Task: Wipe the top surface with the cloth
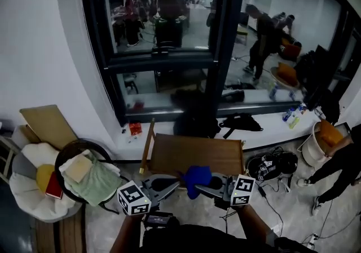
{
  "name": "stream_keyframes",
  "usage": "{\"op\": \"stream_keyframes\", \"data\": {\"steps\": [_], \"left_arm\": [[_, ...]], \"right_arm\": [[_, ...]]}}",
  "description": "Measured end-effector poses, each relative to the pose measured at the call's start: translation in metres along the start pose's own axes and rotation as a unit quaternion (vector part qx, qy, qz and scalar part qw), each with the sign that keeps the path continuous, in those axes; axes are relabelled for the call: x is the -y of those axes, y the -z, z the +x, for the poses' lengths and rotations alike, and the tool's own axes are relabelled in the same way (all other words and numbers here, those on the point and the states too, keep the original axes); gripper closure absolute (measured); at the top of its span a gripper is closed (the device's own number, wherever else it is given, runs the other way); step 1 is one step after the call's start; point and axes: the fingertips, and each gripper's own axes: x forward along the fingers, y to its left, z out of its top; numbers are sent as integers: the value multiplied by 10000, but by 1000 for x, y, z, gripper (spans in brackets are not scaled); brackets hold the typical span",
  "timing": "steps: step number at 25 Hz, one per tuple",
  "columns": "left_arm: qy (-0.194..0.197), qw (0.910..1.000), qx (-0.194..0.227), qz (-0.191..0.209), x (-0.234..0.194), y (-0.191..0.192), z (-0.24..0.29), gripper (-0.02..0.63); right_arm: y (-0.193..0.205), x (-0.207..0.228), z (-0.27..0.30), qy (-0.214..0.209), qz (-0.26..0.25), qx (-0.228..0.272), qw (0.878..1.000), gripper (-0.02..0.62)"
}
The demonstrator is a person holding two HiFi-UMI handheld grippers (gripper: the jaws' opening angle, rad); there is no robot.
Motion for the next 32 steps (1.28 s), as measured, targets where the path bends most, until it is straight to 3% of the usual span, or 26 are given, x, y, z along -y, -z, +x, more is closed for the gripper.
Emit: {"op": "stream_keyframes", "data": {"steps": [5, 10, 14, 18, 24, 27, 32], "left_arm": [[39, 9993, 295, -229, 47, -4, 17, 598], [215, 9992, 17, -351, 104, 16, 44, 597], [75, 9979, -280, -575, 128, 44, 44, 598], [119, 9968, -494, -620, 142, 57, 49, 597], [499, 9970, -475, -360, 141, 39, 56, 597], [664, 9964, -516, -140, 137, 32, 48, 597], [619, 9968, -434, -247, 126, 38, 18, 598]], "right_arm": [[10, -49, -42, -46, -255, -266, 9993, 534], [42, -86, -95, 23, -196, -239, 9995, 534], [56, -106, -112, -72, -4, 108, 9999, 534], [55, -111, -120, -66, -111, 250, 9996, 534], [32, -114, -125, 331, -309, 328, 9984, 534], [24, -117, -117, 481, -411, 293, 9976, 534], [21, -115, -93, 567, -338, 287, 9974, 534]]}}
